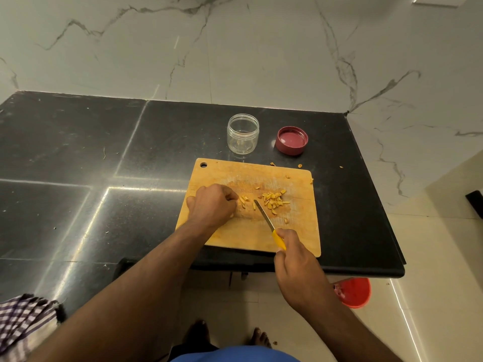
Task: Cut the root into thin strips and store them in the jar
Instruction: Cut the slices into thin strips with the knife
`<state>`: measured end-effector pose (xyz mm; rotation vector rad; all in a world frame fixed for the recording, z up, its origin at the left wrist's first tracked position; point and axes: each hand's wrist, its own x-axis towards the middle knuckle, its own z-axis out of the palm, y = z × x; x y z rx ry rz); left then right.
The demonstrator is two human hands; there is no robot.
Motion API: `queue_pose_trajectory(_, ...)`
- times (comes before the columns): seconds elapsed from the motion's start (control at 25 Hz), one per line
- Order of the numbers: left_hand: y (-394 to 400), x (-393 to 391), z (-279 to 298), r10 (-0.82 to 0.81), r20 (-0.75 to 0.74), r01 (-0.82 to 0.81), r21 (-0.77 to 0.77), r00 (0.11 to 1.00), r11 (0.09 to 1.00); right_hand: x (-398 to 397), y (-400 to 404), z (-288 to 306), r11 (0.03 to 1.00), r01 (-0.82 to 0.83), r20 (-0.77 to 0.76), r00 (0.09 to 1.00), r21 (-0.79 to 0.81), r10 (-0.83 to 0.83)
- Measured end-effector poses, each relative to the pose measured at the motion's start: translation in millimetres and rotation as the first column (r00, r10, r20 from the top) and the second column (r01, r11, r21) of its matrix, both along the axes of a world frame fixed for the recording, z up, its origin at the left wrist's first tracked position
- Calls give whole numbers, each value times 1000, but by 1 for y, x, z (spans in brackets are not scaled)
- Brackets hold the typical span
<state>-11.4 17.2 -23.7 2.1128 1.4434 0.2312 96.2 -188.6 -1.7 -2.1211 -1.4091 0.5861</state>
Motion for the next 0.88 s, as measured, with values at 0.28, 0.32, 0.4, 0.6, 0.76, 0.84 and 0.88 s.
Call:
queue_pose_trajectory(0.28, 5, -43, -6, 183, 292, -167, -78, 939, 983, -12, 16, -18, 996, -86, 19, 996, -25, 87)
queue_pose_trajectory(0.32, 3, -46, -8, 191, 307, -174, -82, 932, 981, -12, 14, -21, 996, -82, 29, 996, -27, 82)
queue_pose_trajectory(0.4, 1, -49, -11, 174, 301, -163, -61, 938, 985, -8, 6, -23, 999, -14, 42, 999, -29, 15)
queue_pose_trajectory(0.6, -1, -51, -14, 146, 294, -145, -25, 944, 989, -9, 4, -18, 999, 47, 42, 998, -17, -46)
queue_pose_trajectory(0.76, -2, -49, -14, 160, 285, -159, -29, 945, 987, -20, 25, -25, 998, -65, 27, 998, -4, 65)
queue_pose_trajectory(0.84, -2, -50, -15, 165, 284, -164, -29, 944, 986, -19, 27, -29, 999, -33, 33, 999, -29, 34)
queue_pose_trajectory(0.88, -2, -50, -15, 166, 283, -165, -28, 945, 986, -15, 26, -29, 1000, 10, 32, 999, -26, -9)
